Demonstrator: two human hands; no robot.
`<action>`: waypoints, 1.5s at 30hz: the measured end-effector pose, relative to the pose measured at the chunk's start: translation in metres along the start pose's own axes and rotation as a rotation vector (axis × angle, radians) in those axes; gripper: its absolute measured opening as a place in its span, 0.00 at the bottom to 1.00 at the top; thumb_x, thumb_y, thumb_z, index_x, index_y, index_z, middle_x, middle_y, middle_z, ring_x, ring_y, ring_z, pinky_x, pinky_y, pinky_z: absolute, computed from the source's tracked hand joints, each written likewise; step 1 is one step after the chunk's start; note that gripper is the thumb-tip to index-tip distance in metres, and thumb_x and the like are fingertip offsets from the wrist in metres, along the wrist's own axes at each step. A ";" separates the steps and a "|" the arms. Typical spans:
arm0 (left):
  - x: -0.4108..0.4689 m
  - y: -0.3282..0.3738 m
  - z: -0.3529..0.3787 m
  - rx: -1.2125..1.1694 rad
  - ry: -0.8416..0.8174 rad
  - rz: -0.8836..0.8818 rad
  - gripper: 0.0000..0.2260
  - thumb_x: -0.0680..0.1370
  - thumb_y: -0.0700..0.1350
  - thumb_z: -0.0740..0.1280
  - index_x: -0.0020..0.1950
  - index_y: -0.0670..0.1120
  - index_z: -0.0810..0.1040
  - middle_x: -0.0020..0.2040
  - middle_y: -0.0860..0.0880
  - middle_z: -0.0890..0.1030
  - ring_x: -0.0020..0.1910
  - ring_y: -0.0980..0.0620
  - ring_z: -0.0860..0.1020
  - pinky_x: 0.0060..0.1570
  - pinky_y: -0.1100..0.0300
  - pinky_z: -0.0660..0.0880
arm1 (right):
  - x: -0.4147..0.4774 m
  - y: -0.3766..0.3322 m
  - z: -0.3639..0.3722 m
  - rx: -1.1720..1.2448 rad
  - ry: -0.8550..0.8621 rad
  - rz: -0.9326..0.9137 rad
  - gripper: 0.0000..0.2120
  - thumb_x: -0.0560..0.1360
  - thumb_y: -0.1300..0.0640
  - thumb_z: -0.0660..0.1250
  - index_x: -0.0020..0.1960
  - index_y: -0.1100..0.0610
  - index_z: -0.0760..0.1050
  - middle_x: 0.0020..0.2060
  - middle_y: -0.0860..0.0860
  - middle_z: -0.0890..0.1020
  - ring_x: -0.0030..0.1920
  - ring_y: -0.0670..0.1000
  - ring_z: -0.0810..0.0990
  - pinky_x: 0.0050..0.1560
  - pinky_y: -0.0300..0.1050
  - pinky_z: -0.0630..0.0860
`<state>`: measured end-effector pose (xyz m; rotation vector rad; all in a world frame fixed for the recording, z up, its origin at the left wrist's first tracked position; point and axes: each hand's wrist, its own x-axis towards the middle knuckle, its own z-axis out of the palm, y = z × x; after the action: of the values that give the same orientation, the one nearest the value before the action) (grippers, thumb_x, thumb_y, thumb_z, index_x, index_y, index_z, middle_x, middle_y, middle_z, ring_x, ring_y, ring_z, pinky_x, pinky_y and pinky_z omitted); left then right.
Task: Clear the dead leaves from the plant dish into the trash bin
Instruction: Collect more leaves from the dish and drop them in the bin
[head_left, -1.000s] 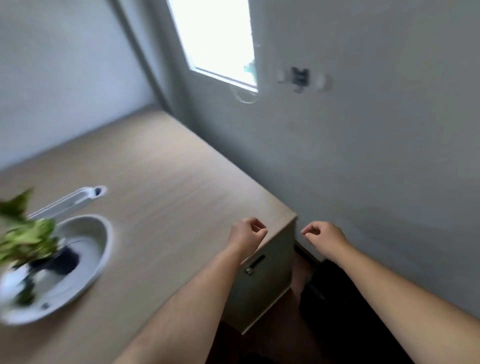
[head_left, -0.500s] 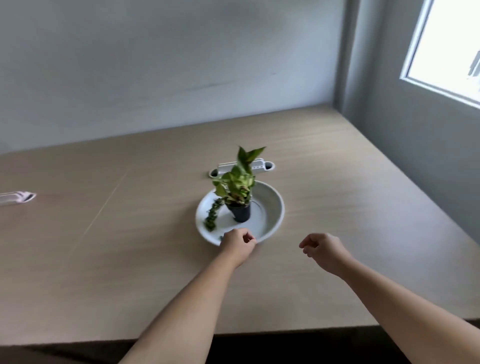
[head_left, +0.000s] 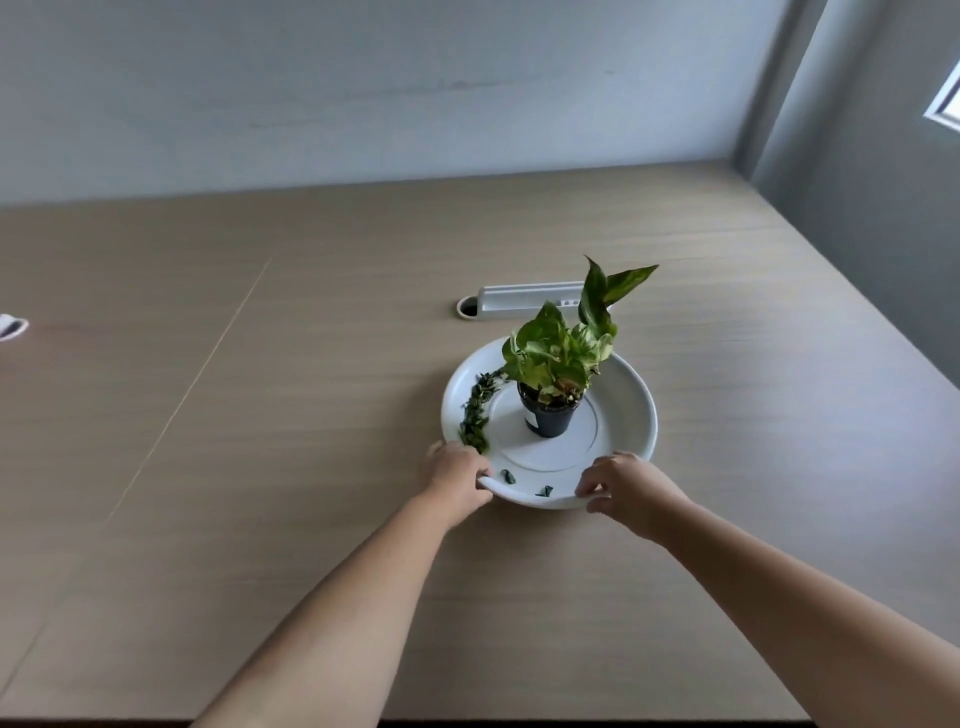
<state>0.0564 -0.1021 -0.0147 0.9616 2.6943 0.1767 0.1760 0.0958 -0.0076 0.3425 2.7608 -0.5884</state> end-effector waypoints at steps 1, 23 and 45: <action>0.002 0.004 0.002 0.013 0.005 0.028 0.11 0.72 0.51 0.69 0.52 0.52 0.83 0.52 0.50 0.83 0.57 0.47 0.77 0.58 0.58 0.67 | 0.004 0.005 -0.005 -0.024 -0.008 0.012 0.10 0.70 0.58 0.71 0.51 0.50 0.81 0.49 0.49 0.83 0.53 0.51 0.78 0.53 0.47 0.77; 0.007 0.040 0.014 -0.016 -0.155 0.118 0.21 0.65 0.63 0.73 0.54 0.54 0.81 0.54 0.51 0.81 0.57 0.50 0.76 0.59 0.55 0.72 | 0.007 0.053 -0.024 -0.383 0.139 -0.116 0.19 0.76 0.65 0.57 0.59 0.50 0.77 0.58 0.48 0.79 0.61 0.52 0.72 0.65 0.46 0.68; 0.014 0.002 0.000 -0.376 -0.215 -0.050 0.17 0.59 0.49 0.81 0.45 0.46 0.86 0.47 0.49 0.85 0.49 0.54 0.76 0.54 0.58 0.75 | 0.053 0.033 -0.011 -0.144 0.061 0.102 0.09 0.72 0.70 0.57 0.43 0.62 0.75 0.46 0.60 0.80 0.47 0.61 0.80 0.47 0.51 0.77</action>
<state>0.0470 -0.0917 -0.0175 0.7509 2.3694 0.5172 0.1336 0.1390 -0.0278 0.4712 2.8041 -0.3574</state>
